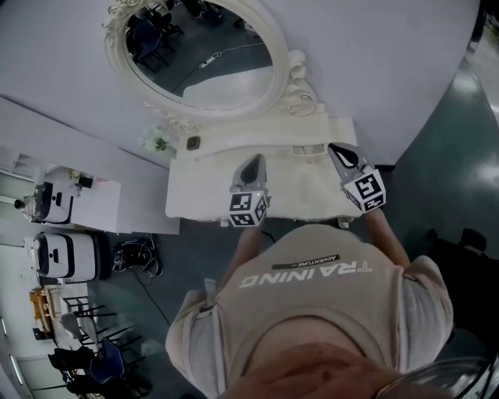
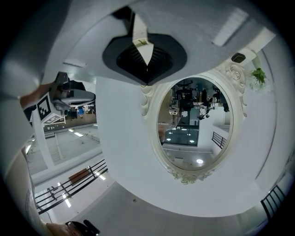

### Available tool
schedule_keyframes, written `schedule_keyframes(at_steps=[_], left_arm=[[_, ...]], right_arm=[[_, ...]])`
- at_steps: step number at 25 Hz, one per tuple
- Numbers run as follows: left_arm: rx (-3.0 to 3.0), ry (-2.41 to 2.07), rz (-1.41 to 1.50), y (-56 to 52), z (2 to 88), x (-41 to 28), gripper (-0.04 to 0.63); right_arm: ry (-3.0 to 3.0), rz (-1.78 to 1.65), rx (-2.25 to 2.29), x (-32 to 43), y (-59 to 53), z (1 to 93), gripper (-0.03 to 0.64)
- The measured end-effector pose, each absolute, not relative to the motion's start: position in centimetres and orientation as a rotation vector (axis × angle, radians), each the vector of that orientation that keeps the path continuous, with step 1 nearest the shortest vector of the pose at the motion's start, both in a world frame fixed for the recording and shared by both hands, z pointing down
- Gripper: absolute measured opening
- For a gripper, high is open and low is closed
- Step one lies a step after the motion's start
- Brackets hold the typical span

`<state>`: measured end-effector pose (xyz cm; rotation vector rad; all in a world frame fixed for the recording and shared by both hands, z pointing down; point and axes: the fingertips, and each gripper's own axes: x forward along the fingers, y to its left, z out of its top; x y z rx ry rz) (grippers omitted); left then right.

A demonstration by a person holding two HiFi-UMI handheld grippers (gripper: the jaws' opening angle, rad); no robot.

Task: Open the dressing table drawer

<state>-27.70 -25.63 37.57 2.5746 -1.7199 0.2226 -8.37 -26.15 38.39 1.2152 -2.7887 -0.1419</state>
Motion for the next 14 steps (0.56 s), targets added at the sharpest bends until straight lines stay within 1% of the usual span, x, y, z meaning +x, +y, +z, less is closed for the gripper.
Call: schedule_keyframes(at_steps=[3, 8, 14], left_arm=[[2.558, -1.718, 0.210, -25.5, 37.6, -28.0, 0.008], [2.637, -1.689, 0.295, -25.9, 37.0, -27.6, 0.008], [2.598, -1.732, 0.272, -25.5, 38.4, -27.2, 0.008]], right_arm=[[-2.790, -0.121, 1.216, -8.5, -26.0, 38.9, 0.003], [-2.795, -0.121, 1.188, -9.4, -26.4, 39.1, 0.003], [-2.803, -0.118, 1.178, -9.4, -25.9, 39.9, 0.003]])
